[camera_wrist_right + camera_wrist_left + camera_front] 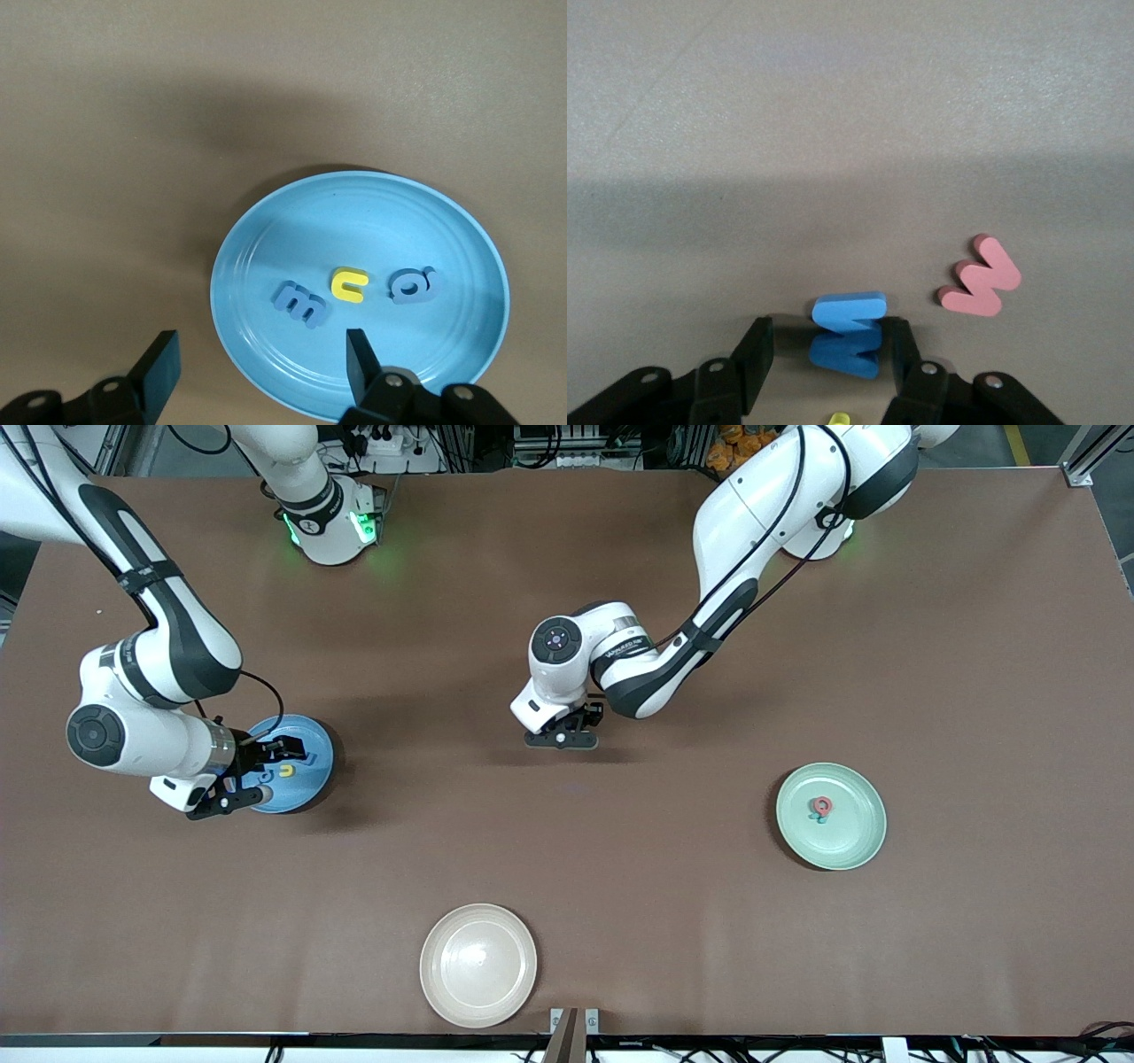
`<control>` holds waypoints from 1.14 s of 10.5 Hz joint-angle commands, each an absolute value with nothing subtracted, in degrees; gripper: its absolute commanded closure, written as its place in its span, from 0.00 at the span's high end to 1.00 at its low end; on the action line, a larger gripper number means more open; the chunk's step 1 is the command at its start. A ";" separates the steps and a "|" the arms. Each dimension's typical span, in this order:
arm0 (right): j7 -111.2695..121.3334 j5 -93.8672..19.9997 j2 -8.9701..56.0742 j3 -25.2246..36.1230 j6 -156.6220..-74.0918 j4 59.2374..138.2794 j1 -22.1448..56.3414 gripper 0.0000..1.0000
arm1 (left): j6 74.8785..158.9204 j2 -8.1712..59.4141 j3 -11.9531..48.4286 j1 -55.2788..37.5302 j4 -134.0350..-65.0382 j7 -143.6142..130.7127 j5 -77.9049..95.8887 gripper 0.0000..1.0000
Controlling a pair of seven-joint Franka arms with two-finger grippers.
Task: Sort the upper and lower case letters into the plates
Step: 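Grasp the blue M with the left gripper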
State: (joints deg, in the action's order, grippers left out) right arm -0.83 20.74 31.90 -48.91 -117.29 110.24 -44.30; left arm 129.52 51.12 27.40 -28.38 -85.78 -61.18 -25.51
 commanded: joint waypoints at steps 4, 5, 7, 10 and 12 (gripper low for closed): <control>-3.77 21.01 31.38 -50.01 -117.07 110.04 -44.83 0.83 | 128.59 49.05 26.63 -26.90 -84.99 -59.94 -24.79 0.00; -5.61 20.57 31.38 -50.44 -117.07 109.95 -44.13 0.83 | 126.93 48.00 26.63 -26.37 -84.82 -59.94 -24.18 0.00; -15.50 20.22 31.81 -53.69 -117.16 109.95 -41.41 0.83 | 122.80 45.37 27.07 -22.87 -84.99 -59.85 -24.26 0.00; -35.45 20.13 32.69 -54.23 -122.49 110.13 -30.44 0.83 | 110.96 40.01 27.77 -16.99 -85.25 -58.80 -24.08 0.00; -46.26 20.13 34.27 -53.88 -127.77 110.30 -24.81 0.83 | 104.88 37.10 27.77 -10.58 -85.52 -55.75 -24.00 0.00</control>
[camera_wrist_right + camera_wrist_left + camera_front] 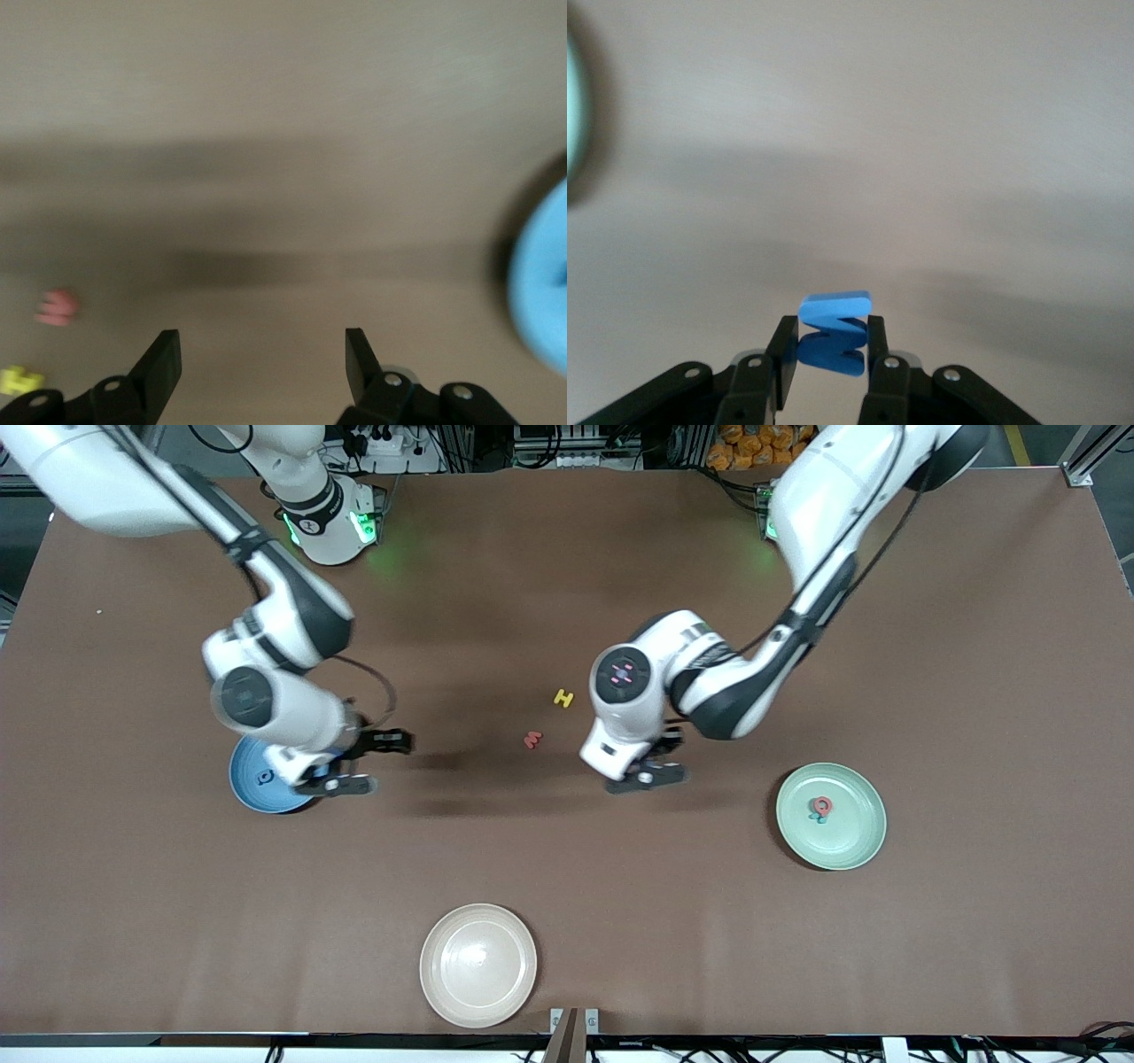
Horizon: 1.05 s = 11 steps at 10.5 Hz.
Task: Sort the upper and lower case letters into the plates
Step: 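Carry the blue M to the green plate with the left gripper and release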
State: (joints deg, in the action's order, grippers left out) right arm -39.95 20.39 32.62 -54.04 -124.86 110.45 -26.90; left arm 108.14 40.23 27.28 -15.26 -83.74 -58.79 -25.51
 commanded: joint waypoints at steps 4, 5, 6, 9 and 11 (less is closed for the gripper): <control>-51.33 20.21 35.24 -53.35 -129.03 110.39 -22.85 0.83 | 101.87 35.95 28.04 6.03 -85.34 -36.26 -20.66 0.00; -51.42 20.21 35.24 -53.09 -129.20 110.39 -23.03 0.83 | 101.87 36.30 27.78 7.20 -85.34 -34.65 -20.22 0.00; -51.42 20.21 35.24 -52.56 -129.29 110.30 -23.29 0.83 | 101.95 37.08 27.60 8.08 -85.43 -34.46 -20.65 0.00; -51.42 20.30 35.24 -50.63 -132.53 110.13 -22.15 0.83 | 105.11 41.04 26.11 9.05 -85.43 -34.28 -22.75 0.01; -52.29 20.21 35.24 -50.54 -132.54 109.60 -21.09 0.83 | 105.12 41.31 26.10 9.05 -85.52 -34.19 -23.03 0.33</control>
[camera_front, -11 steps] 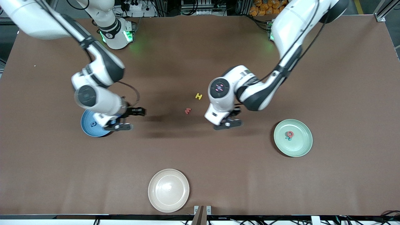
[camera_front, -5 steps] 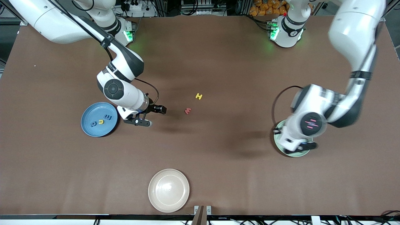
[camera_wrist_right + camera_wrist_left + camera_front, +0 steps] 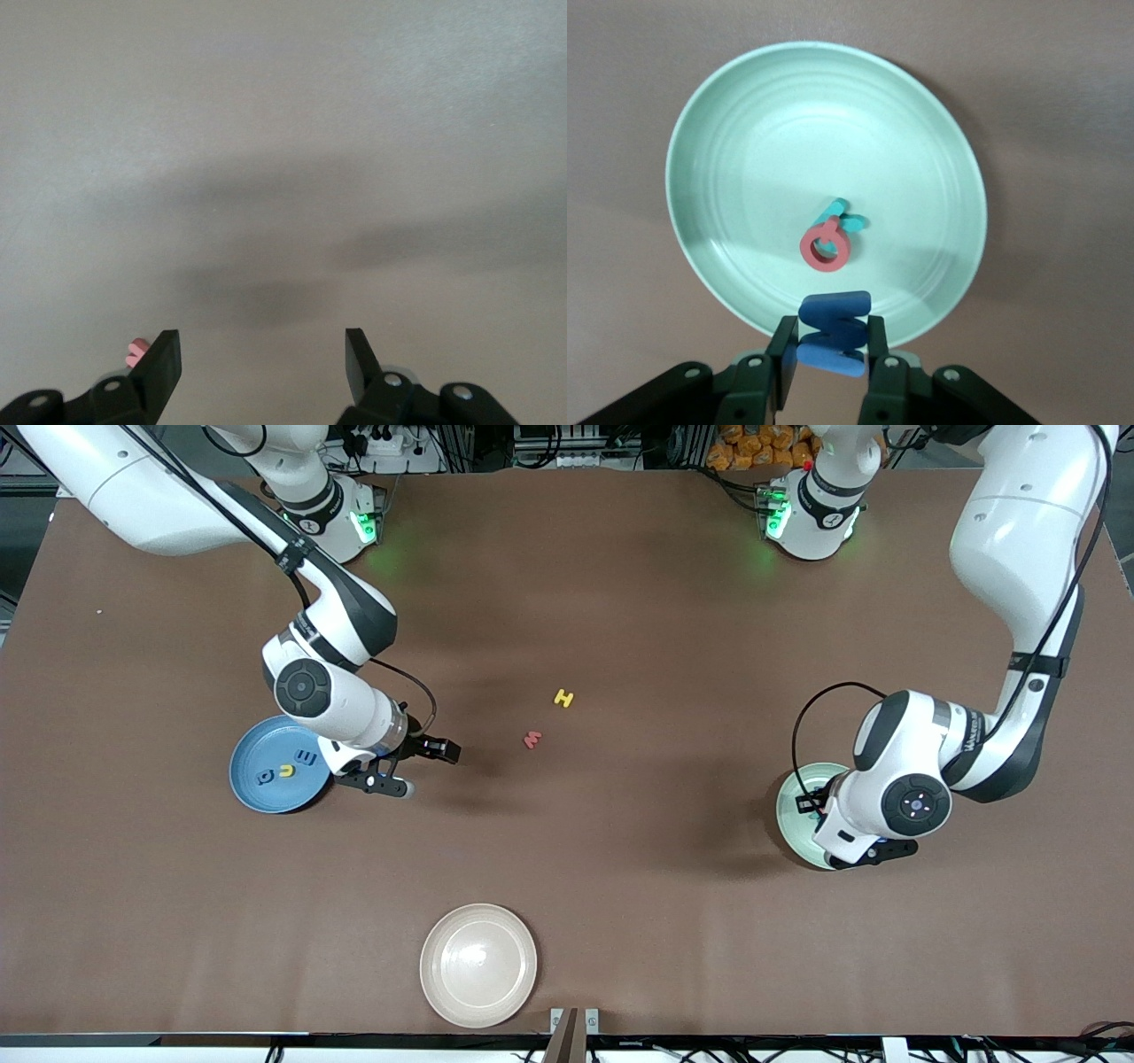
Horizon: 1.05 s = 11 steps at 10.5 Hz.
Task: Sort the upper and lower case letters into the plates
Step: 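Carry the blue M to the green plate with the left gripper and release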
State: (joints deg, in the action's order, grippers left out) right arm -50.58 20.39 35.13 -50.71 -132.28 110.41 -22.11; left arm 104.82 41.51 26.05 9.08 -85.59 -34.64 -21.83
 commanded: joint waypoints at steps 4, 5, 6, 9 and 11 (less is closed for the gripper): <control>-61.33 20.92 37.17 -46.08 -135.00 106.27 -11.74 0.83 | 105.12 40.87 26.10 10.37 -85.43 -28.31 -22.94 1.00; -62.39 20.74 37.18 -41.62 -135.17 105.22 -5.25 0.83 | 105.03 40.52 26.10 10.37 -85.34 -28.39 -22.94 1.00; -64.58 20.39 37.53 -36.96 -135.87 103.20 0.82 0.83 | 104.94 40.08 26.19 10.28 -85.25 -28.39 -22.94 1.00; -69.58 20.48 39.11 -30.42 -139.03 101.25 10.62 0.81 | 104.33 38.23 28.46 8.79 -85.43 -28.39 -22.41 1.00; -69.79 22.14 39.37 -28.83 -139.31 101.42 13.26 0.76 | 104.33 37.27 31.71 8.79 -85.78 -29.09 -22.24 1.00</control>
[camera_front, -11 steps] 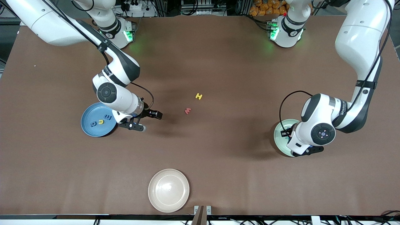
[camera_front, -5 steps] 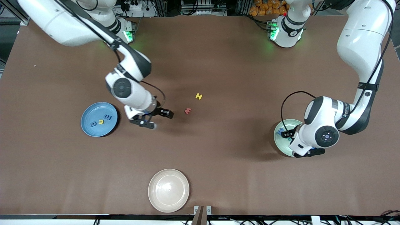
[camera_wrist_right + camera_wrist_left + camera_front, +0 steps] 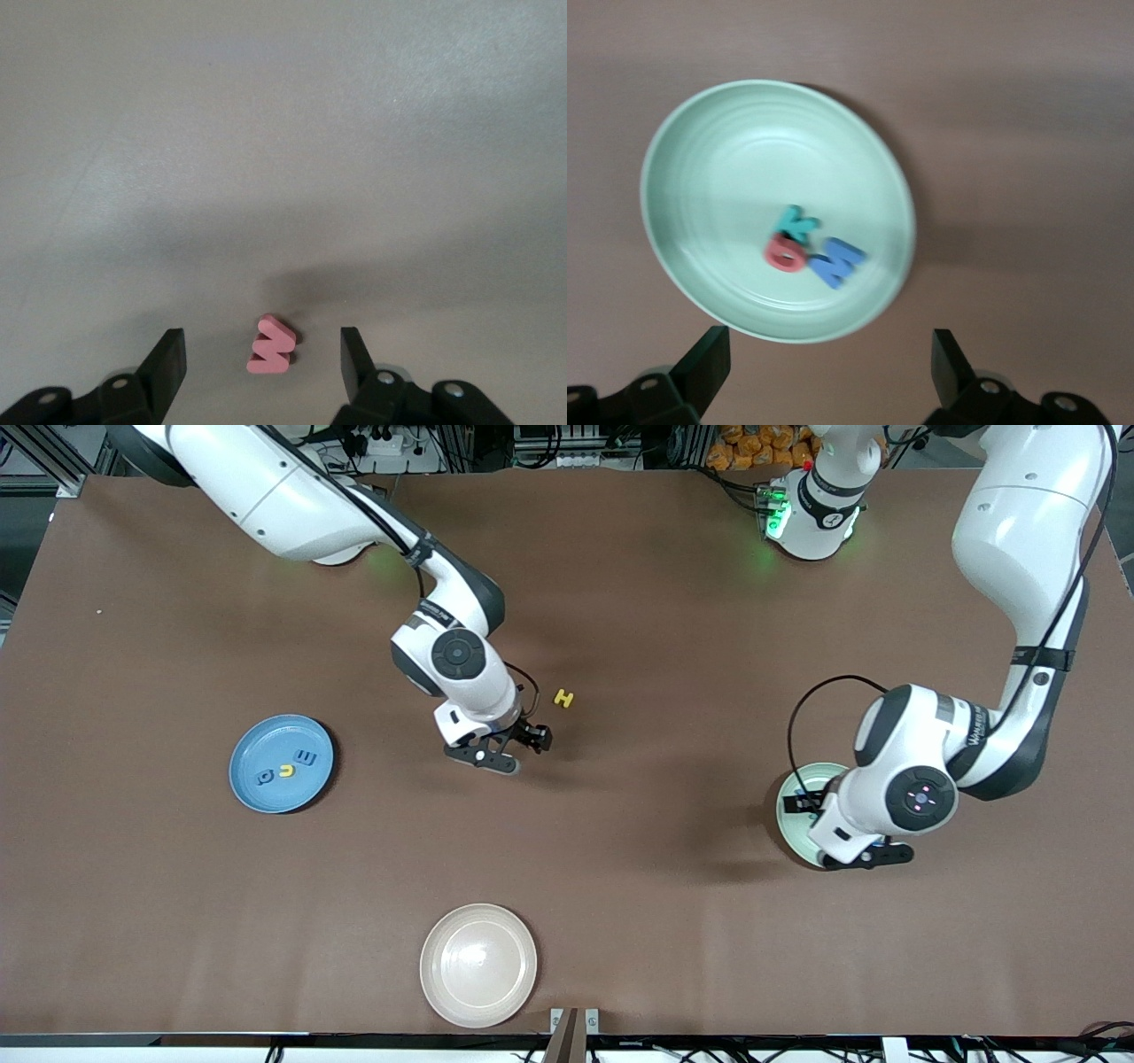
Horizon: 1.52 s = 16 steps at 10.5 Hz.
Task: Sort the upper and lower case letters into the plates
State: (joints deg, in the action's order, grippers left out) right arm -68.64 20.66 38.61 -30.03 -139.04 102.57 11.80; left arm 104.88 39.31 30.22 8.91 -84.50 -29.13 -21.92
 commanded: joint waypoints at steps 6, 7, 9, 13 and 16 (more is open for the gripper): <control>-70.40 23.99 40.69 -26.28 -139.39 101.78 16.87 0.68 | 103.10 33.84 35.60 9.67 -90.17 -29.97 -22.15 1.00; -70.40 23.99 40.69 -26.28 -139.31 101.95 17.40 0.68 | 103.10 33.66 35.60 9.67 -90.52 -29.62 -22.06 1.00; -70.58 23.99 40.78 -26.19 -139.57 102.13 17.58 0.68 | 103.10 33.49 35.68 9.58 -90.79 -29.27 -22.15 1.00; -72.07 24.08 41.48 -23.39 -141.15 102.22 20.56 0.61 | 103.10 33.49 36.21 9.75 -91.14 -29.27 -22.15 1.00; -72.07 24.08 41.48 -23.29 -141.42 102.22 20.48 0.54 | 103.10 33.49 36.21 9.67 -91.14 -29.18 -22.15 1.00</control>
